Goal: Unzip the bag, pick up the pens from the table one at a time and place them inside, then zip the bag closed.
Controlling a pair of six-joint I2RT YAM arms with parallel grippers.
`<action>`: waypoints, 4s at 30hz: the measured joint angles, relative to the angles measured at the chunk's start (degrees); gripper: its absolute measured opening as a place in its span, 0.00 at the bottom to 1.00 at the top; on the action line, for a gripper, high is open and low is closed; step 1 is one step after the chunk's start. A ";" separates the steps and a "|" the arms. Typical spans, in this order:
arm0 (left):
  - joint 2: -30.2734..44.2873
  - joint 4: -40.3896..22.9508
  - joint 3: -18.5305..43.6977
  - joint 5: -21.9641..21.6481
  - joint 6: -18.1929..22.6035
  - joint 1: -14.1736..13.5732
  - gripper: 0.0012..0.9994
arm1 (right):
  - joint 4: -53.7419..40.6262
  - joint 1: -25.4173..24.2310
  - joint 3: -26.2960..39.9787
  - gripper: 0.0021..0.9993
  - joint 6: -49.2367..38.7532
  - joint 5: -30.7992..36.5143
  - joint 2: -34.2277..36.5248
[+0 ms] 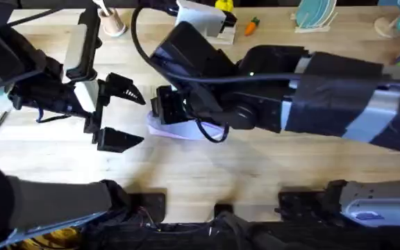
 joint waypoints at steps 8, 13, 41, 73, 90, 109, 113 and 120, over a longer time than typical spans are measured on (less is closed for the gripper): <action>0.53 3.68 -1.99 3.64 -0.48 -1.20 0.99 | 0.09 -0.87 0.17 0.03 -0.04 -0.91 -0.02; 3.98 8.31 -2.21 6.99 -0.63 -4.13 0.99 | 0.09 -0.87 0.21 0.03 -0.06 -1.46 -0.02; 8.25 9.44 -2.33 14.71 -1.09 -7.06 0.04 | -17.05 -14.77 1.19 0.03 -5.35 -7.17 -0.08; 8.78 9.24 -2.73 16.82 -1.50 -8.70 0.04 | -15.05 -35.43 -11.68 0.03 -7.87 -18.04 3.30; 8.78 9.22 -2.73 15.92 -1.50 -7.61 0.04 | -25.59 -37.67 3.86 1.00 -13.71 -5.78 -2.63; 8.03 7.27 -0.96 15.29 -1.48 -6.90 1.00 | -25.90 -37.67 5.15 1.00 -25.43 3.44 -15.67; 3.91 3.69 4.14 13.82 -2.77 -5.86 1.00 | -25.97 -37.67 5.15 1.00 -26.75 5.41 -19.12; -7.57 -2.93 15.08 7.69 -15.25 -5.49 1.00 | -26.33 -37.67 5.15 1.00 -27.25 6.56 -22.94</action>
